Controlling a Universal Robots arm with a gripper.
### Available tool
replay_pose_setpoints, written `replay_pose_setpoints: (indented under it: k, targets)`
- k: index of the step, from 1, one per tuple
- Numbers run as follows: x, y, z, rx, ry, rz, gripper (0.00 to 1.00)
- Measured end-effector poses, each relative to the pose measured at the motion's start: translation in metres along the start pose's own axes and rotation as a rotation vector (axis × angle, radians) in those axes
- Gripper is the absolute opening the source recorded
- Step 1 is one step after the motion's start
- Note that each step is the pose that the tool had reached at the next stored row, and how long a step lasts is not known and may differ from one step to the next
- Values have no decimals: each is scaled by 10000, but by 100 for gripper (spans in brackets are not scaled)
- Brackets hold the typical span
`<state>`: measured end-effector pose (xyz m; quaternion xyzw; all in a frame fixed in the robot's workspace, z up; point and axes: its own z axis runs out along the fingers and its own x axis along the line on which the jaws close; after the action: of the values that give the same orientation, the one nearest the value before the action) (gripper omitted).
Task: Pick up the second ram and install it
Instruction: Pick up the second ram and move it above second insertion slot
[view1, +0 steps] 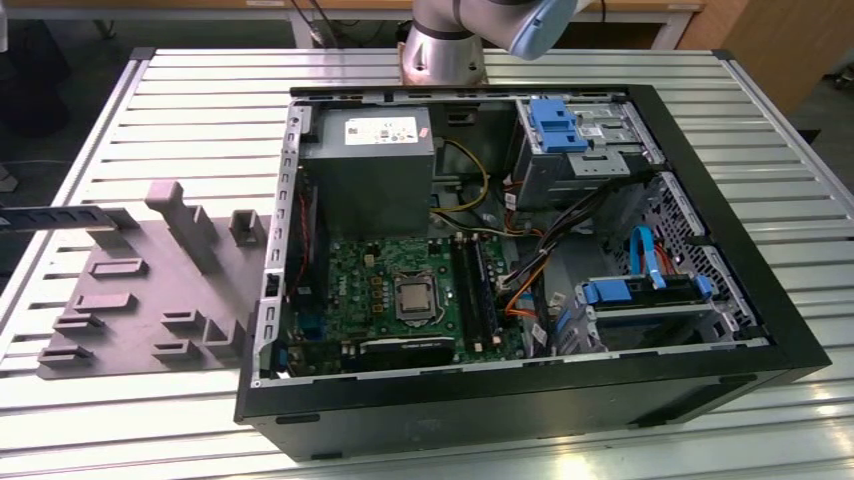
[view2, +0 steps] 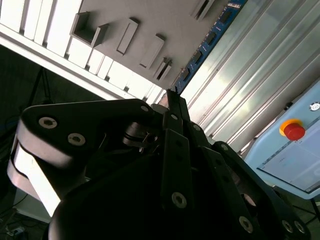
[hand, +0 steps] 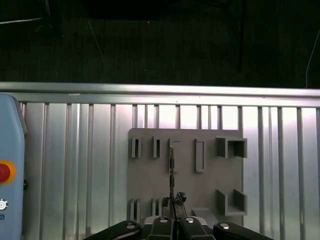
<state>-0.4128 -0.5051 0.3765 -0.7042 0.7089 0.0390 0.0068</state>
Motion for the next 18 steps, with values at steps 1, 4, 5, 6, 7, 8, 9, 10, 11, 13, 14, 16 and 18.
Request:
replay_pose_setpoints:
  k: [1, 4, 5, 6, 7, 8, 9, 10, 11, 13, 14, 16, 18]
  targets:
    - [0, 0, -4, 0, -1, 0, 11]
    - [-2, 1, -22, -1, -2, 0, 11]
    - [-2, 1, -28, 0, -3, 0, 11]
    - [-3, 2, -35, 0, -4, 0, 11]
    - [-3, 2, -41, 0, -4, 0, 11]
    - [-3, 2, -47, 0, -5, -1, 11]
    - [-3, 3, -53, 1, -6, 0, 11]
    - [-4, 3, -59, 0, -6, 0, 11]
    - [-4, 3, -65, 0, -5, 0, 11]
    - [-5, 4, -75, 0, -6, 0, 11]
    - [-5, 4, -81, 0, -6, 0, 11]
    - [-6, 4, -92, 0, -7, 0, 11]
    - [-7, 5, -103, 0, -6, 0, 11]
